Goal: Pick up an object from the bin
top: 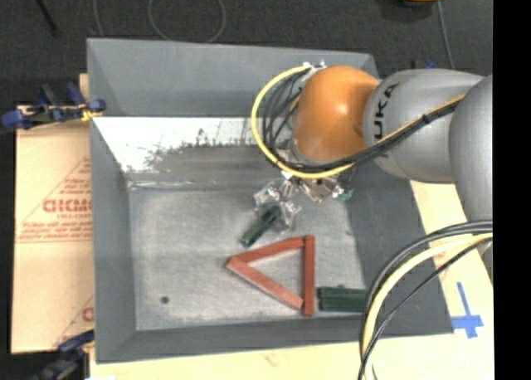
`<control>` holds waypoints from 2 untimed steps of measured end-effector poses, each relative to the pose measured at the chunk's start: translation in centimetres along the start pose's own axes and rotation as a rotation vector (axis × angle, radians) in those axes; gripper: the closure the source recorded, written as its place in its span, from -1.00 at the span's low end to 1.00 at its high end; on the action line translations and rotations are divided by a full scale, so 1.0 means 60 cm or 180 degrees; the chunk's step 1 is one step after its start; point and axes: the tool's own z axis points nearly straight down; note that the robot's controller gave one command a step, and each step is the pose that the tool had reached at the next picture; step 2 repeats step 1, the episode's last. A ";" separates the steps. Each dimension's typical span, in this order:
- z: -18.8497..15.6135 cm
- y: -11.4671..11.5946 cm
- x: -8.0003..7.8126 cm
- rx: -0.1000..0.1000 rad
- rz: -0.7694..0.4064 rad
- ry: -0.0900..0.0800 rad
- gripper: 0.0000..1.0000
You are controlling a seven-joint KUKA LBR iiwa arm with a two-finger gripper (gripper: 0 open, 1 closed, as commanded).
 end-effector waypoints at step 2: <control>-0.277 -0.079 0.032 0.0039 0.0110 -0.0018 1.00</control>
Offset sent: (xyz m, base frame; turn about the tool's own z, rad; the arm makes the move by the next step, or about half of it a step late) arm 0.0118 -0.0464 0.1594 0.0282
